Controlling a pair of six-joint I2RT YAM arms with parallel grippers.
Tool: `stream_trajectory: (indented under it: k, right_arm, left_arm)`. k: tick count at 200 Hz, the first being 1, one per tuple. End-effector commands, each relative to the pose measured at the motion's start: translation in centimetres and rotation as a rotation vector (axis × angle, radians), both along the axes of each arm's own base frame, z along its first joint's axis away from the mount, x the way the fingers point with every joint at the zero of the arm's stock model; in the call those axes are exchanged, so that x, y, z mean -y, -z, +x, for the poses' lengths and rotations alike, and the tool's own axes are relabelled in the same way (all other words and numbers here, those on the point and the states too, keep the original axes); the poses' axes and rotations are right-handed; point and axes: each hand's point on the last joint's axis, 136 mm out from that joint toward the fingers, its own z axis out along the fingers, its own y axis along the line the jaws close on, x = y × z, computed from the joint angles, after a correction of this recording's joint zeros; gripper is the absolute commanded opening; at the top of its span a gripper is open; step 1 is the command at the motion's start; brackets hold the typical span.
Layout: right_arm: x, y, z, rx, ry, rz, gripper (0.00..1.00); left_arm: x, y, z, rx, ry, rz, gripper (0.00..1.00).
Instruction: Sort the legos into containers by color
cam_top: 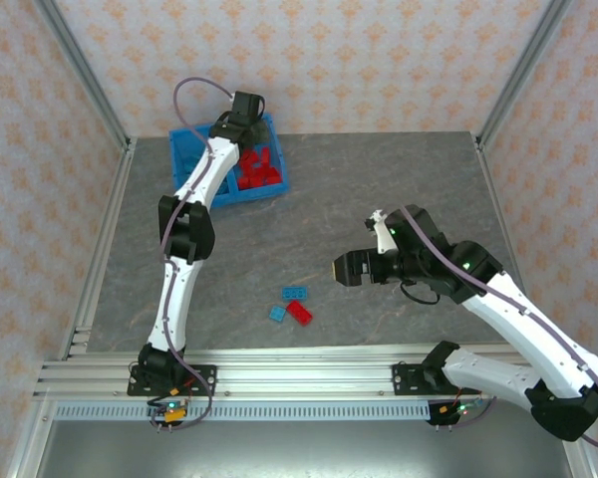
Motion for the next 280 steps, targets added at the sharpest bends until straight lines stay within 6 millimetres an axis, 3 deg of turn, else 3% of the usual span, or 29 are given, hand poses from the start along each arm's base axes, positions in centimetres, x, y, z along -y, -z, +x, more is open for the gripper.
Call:
stream_trajectory:
  k: [1,18,40,58,91,121,147,170,201,234,280]
  right_arm:
    - [0.6,-0.9,0.3,0.001,0.042,-0.017,0.96]
    - [0.6,-1.0,0.4,0.004,0.056,-0.005,0.97]
    - [0.3,-1.3,0.7,0.012,0.064,0.016,0.96]
    - [-0.1,-1.3,1.0,0.016,0.061,0.019,0.96]
    - [-0.8,-1.4,1.9,0.024,0.062,0.026,0.97]
    - [-1.3,-1.3,2.3,0.035,0.058,0.048,0.96]
    - [-1.9,-1.0,2.8,0.045,0.042,0.052,0.97]
    - [-2.4,-0.6,3.0,0.036,0.024,0.044,0.97]
    - [-2.9,0.4,2.7,0.001,-0.005,0.042,0.99]
    - [-2.2,1.6,2.1,-0.025,-0.001,0.013,0.99]
    - [-1.5,2.1,1.8,-0.023,0.027,0.008,0.99]
  left_arm:
    - [0.2,-3.5,2.0,0.142,-0.004,-0.024,0.48]
    - [0.2,-3.9,2.2,0.152,-0.009,-0.038,0.62]
    - [0.7,-5.7,1.4,0.151,-0.006,-0.092,0.63]
    - [1.1,-8.0,-0.5,0.124,-0.008,-0.153,0.63]
    - [2.9,-11.8,-6.6,0.069,0.036,-0.249,0.64]
    - [5.1,-13.9,-15.0,0.077,0.13,-0.309,0.64]
    - [7.1,-11.2,-22.7,-0.009,0.218,-0.249,0.64]
    - [8.5,-6.7,-28.9,-0.135,0.272,-0.194,0.68]
    - [10.1,-0.7,-35.0,-0.281,0.275,-0.226,0.85]
    - [13.1,4.2,-39.3,-0.416,0.303,-0.27,0.95]
    - [14.9,9.6,-41.0,-0.502,0.282,-0.148,0.97]
